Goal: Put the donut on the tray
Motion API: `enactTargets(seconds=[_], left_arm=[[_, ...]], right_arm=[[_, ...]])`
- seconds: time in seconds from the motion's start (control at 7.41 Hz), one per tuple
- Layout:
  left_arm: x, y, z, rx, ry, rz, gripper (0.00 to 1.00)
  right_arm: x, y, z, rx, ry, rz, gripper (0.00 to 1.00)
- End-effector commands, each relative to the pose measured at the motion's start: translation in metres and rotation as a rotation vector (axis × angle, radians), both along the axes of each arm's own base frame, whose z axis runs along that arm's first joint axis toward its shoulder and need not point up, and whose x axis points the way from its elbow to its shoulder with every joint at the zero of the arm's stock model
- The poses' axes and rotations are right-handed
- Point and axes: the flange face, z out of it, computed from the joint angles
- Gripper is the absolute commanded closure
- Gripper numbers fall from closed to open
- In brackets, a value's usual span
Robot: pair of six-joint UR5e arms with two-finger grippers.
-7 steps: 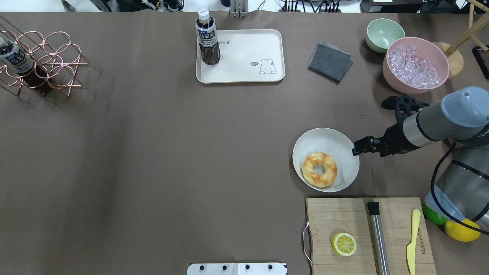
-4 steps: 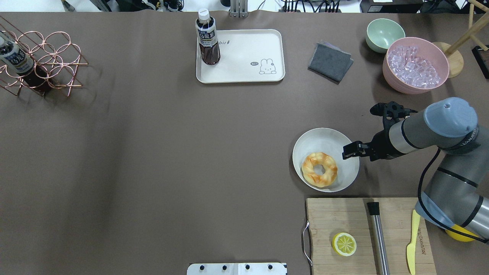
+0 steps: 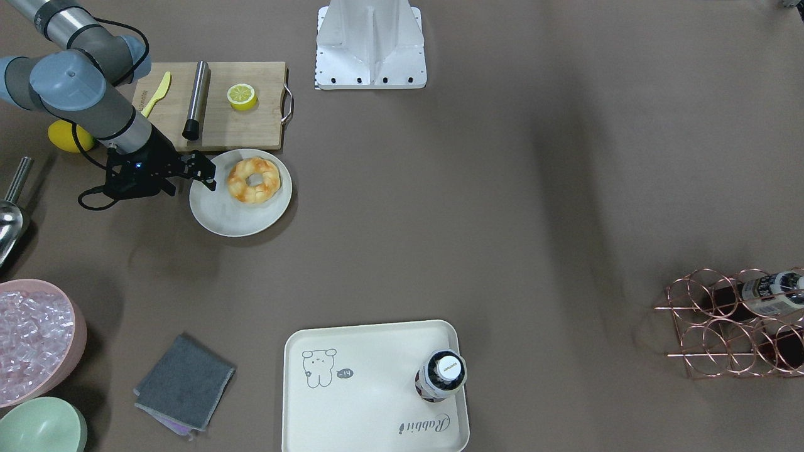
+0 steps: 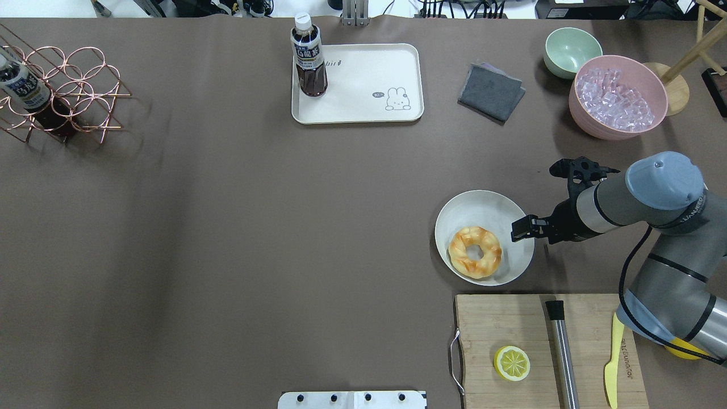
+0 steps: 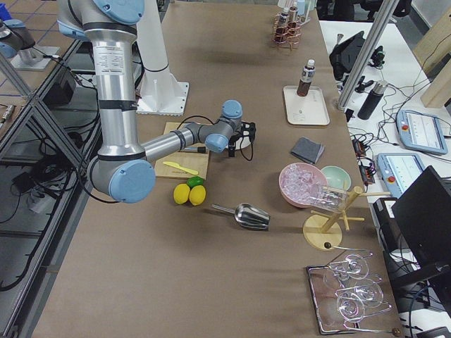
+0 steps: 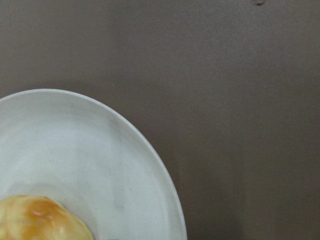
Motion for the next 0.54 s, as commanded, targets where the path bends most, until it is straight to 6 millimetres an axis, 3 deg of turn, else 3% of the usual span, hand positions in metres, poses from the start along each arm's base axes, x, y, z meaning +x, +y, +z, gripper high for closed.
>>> enactTargets(seconds=[0.0, 0.13, 0.4], left_arm=[[0.0, -0.0006, -0.0025, 0.005, 0.0, 0.0, 0.02], [-0.0006, -0.0062, -0.0057, 0.013, -0.002, 0.0, 0.02], [-0.0011, -0.0072, -0.0076, 0.017, -0.009, 0.0, 0.02]], right_arm=[[-0.0017, 0.0001, -0.0017, -0.036, -0.004, 0.025, 0.44], [-0.0032, 0.0011, -0.0033, -0.046, -0.007, 0.029, 0.55], [-0.0063, 0.0027, -0.0026, -0.046, -0.005, 0.024, 0.53]])
